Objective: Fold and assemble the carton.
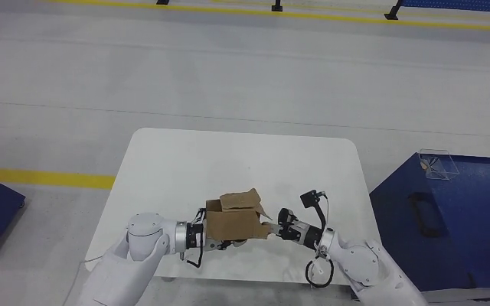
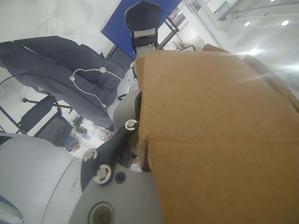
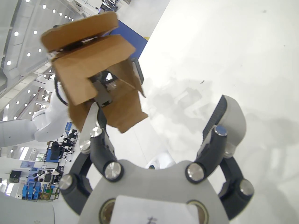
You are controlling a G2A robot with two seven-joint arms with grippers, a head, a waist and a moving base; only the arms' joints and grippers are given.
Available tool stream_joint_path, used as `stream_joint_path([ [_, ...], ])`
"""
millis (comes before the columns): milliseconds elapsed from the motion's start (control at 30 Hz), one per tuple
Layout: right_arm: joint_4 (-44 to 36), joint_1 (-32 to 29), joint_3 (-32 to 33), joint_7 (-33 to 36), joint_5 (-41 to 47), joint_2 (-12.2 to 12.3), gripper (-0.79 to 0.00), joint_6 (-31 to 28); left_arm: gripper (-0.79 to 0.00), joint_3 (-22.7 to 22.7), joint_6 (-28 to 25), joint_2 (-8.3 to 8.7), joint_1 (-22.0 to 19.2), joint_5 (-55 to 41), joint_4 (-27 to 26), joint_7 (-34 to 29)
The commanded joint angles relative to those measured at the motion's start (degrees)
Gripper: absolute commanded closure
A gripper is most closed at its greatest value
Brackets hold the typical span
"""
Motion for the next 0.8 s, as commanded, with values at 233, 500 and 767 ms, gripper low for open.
stream_joint_path([
  [233,2.9,2.1,-3.8,-4.1,-6.5,-1.0,-0.785,3.2,0.0,0.2,-3.1,1.15,2.5,2.8,-5.3,-4.1],
  [500,2.9,2.0,-3.8,-5.7,-3.9,-1.5,-0.785,1.6,0.0,0.0,-3.2,1.81,3.6,3.5,-6.6,-3.8],
  [767,-4.0,-3.8,4.8,-10.7,-1.5,-0.4,-0.785,-1.4,0.0,0.8,0.0,1.74,2.1,0.8,-3.1,-1.7],
])
